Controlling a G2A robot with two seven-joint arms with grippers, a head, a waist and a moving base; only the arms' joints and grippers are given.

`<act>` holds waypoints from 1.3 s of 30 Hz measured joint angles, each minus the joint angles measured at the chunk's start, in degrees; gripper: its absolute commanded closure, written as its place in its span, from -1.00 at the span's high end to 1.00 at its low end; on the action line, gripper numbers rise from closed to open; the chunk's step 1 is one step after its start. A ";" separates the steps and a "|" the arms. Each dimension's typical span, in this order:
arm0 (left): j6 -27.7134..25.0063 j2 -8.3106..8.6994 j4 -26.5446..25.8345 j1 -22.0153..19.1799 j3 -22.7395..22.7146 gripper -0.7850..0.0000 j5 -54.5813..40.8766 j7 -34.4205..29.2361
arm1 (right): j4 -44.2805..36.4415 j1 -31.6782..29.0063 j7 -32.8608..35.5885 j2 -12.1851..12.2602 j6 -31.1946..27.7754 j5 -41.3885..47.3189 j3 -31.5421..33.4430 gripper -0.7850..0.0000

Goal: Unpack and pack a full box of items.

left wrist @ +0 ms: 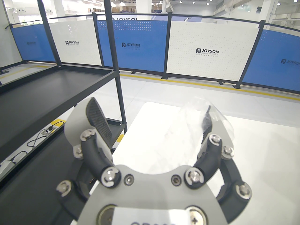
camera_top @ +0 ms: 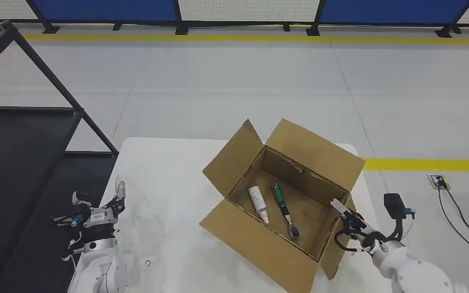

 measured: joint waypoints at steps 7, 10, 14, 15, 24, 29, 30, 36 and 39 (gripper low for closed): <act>0.00 0.00 0.00 0.00 0.00 1.00 0.00 0.00 | 7.00 6.96 0.00 0.63 -1.75 -0.38 -3.49 1.00; 0.00 0.00 0.00 0.00 0.00 1.00 0.00 0.00 | 9.43 9.69 -0.66 0.84 -2.67 -0.85 -5.17 1.00; 0.00 0.00 0.00 0.00 0.00 1.00 0.00 0.00 | 12.22 13.00 -1.05 1.06 -3.79 -1.41 -7.54 1.00; 0.00 0.00 0.00 0.00 0.00 1.00 0.00 0.00 | 12.99 13.97 -0.81 1.13 -4.15 -1.55 -8.30 1.00; 0.00 0.00 0.00 0.00 0.00 1.00 0.00 0.00 | 18.91 21.42 0.08 1.51 -4.78 -2.62 -13.30 1.00; 0.00 0.00 0.00 0.00 0.00 1.00 0.00 0.00 | 21.83 24.96 0.47 1.64 -5.36 -3.06 -15.75 1.00; 0.00 0.00 0.00 0.00 0.00 1.00 0.00 0.00 | 22.64 25.82 0.50 1.65 -5.53 -3.08 -16.37 1.00; 0.00 0.00 0.00 0.00 0.00 1.00 0.00 0.00 | 25.76 29.10 -0.36 1.73 -6.69 -2.26 -18.24 1.00; 0.00 0.00 0.00 0.00 0.00 1.00 0.00 0.00 | 24.39 29.28 -1.67 1.83 -7.86 -1.57 -18.45 1.00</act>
